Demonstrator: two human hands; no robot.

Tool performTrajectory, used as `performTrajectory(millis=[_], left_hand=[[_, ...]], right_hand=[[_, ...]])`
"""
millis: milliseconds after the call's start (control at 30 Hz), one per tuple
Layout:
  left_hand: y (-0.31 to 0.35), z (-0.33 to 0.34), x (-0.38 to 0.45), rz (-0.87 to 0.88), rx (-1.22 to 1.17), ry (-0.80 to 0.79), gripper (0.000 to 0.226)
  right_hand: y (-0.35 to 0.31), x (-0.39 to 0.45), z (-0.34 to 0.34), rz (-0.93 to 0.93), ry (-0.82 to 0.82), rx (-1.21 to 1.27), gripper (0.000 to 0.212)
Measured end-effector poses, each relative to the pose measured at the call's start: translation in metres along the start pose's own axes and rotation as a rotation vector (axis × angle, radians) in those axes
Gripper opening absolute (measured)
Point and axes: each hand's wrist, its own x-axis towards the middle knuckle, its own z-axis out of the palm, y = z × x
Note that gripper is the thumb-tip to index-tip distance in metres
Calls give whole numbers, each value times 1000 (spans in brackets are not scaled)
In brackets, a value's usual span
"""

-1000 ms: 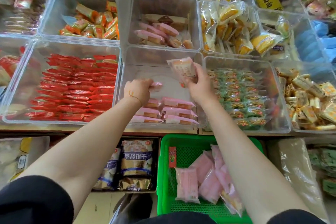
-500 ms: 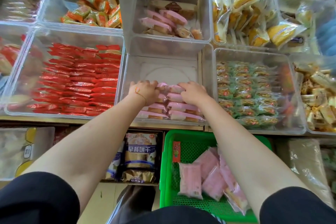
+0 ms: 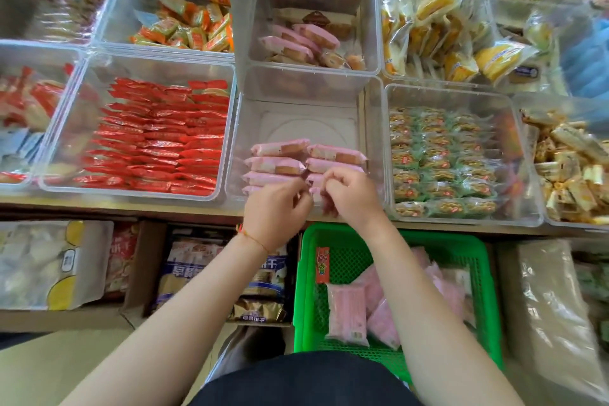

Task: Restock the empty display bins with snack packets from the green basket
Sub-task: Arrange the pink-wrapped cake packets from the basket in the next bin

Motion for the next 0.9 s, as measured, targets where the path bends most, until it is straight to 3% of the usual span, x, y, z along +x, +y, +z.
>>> performTrajectory(millis=[67,167,267,333,533,667,767,833,900], left_hand=[[-3,20,-25,-66,6,-120,30],[-28,60,-49,-261,63,-342,22],[-47,95,-70,-431,21,-516,38],[-48,111,-83,-477,2,-553,42],[-48,133,-103,-570,-56,-507,39],[-47,134,-104,-586,-53,-498,39],[-44,131,-103,-602,0,-516,40],[-37,126,-103,-548,70,-482,41],[-24,121,-105,-411,76,-394,41]], right_hand=[[19,-25,12,48,-48,32,28],[69,-40,30,154,38,-38,25],[136,-39,42,289,-4,-408,21],[176,-42,47,369,-126,-593,21],[235,-62,59,509,-551,-1033,65],[234,-64,61,425,-555,-1205,55],[230,-66,57,431,-577,-1127,38],[226,-67,47,468,-494,-895,26],[216,-65,33,479,-347,-681,27]])
